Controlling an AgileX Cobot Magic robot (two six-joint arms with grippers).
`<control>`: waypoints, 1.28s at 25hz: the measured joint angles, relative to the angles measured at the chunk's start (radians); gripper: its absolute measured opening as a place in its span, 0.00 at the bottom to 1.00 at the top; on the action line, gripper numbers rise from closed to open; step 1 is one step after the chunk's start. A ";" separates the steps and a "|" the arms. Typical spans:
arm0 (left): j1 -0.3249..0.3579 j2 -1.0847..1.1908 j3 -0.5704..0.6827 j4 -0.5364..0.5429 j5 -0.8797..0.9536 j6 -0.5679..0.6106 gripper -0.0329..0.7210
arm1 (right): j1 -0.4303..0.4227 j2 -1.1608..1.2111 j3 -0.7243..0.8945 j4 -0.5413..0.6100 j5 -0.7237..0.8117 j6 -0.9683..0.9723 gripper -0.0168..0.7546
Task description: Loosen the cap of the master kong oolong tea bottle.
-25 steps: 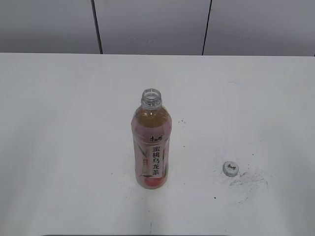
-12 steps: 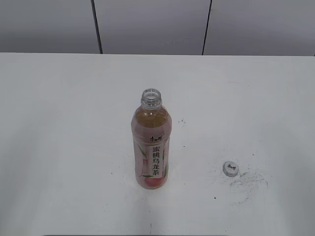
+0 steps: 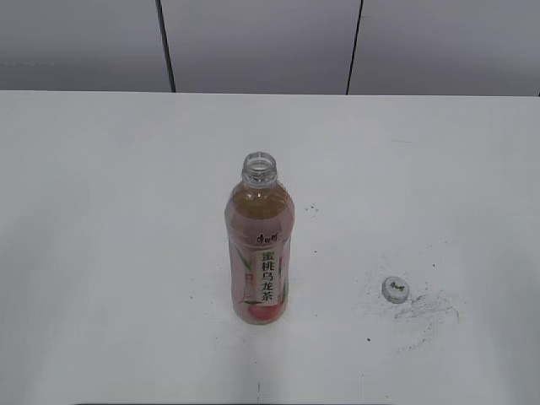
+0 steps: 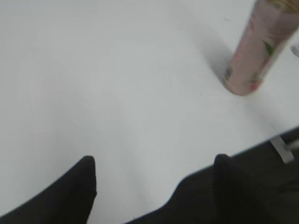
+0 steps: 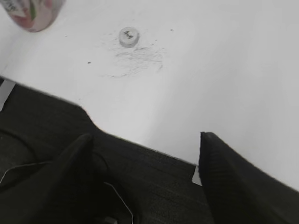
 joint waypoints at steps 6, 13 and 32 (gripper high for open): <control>0.307 -0.130 0.000 0.000 0.000 0.000 0.64 | -0.232 -0.154 0.000 0.000 0.000 0.000 0.70; 0.420 -0.285 0.000 0.002 0.000 0.000 0.64 | -0.301 -0.314 0.000 0.001 0.000 0.000 0.70; 0.363 -0.320 0.001 0.002 0.005 0.002 0.61 | -0.301 -0.314 0.000 0.004 -0.005 0.000 0.70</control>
